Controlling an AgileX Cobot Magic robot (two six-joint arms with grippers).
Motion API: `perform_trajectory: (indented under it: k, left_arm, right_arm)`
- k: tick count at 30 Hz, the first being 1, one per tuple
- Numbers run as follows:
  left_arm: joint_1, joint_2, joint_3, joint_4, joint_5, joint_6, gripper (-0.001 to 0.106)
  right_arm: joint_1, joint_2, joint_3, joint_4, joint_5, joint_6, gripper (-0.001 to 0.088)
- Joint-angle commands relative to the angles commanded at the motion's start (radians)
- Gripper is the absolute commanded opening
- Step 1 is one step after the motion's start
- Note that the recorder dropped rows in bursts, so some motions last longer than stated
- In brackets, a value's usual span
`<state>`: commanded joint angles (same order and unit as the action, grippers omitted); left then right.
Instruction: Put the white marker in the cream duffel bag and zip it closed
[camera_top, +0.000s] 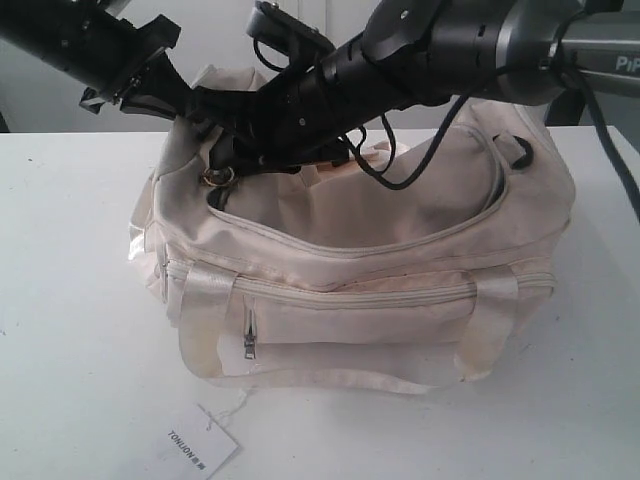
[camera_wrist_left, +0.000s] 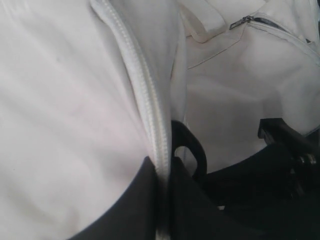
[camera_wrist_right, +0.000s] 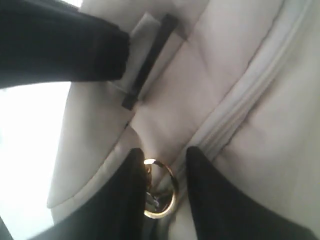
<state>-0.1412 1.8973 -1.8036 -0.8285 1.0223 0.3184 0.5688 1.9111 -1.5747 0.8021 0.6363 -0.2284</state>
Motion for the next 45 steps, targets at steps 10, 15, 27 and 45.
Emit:
perform_trajectory:
  k: [10, 15, 27, 45]
  left_arm:
    - [0.000, 0.000, 0.000, 0.010, -0.006, 0.003, 0.000]
    - [0.000, 0.000, 0.000, 0.030, -0.006, 0.003, 0.000]
    - [0.000, 0.000, 0.000, 0.030, -0.029, 0.003, 0.000]
    - [0.000, 0.000, 0.000, 0.030, -0.047, 0.003, 0.000]
  right_arm:
    - [0.000, -0.012, 0.000, 0.000, 0.021, -0.033, 0.0000]
    - [0.000, -0.049, 0.000, 0.000, 0.028, -0.033, 0.0000]
    - [0.000, -0.096, 0.000, 0.000, 0.189, -0.033, 0.0000]
    - [0.000, -0.096, 0.000, -0.025, 0.477, -0.035, 0.0000]
